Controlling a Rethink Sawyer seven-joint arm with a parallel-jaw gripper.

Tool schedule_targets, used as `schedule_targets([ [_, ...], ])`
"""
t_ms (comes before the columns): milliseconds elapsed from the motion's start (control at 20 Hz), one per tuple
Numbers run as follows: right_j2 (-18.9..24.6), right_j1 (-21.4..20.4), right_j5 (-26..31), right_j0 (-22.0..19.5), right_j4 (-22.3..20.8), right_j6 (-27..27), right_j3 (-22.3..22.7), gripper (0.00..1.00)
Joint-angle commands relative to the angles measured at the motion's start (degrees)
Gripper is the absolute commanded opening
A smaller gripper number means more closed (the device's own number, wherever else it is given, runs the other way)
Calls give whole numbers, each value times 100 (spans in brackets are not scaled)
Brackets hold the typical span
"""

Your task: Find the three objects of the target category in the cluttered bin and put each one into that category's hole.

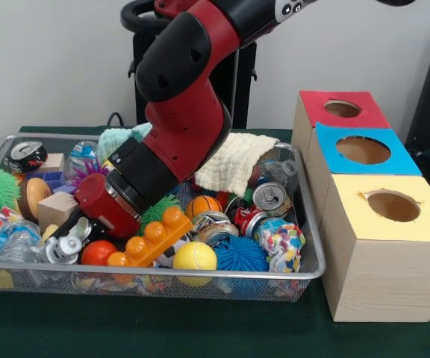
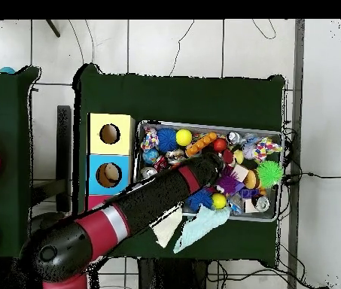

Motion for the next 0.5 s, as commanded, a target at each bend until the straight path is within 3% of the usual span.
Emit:
schedule_targets([
  [50, 141, 573, 1040, -627, 72, 372, -395, 100],
  [150, 227, 517, 1091, -632, -24, 303, -437, 100],
  [200, 266, 491, 1094, -629, -76, 297, -447, 0],
  [500, 645, 210, 1173, -700, -324, 53, -485, 0],
])
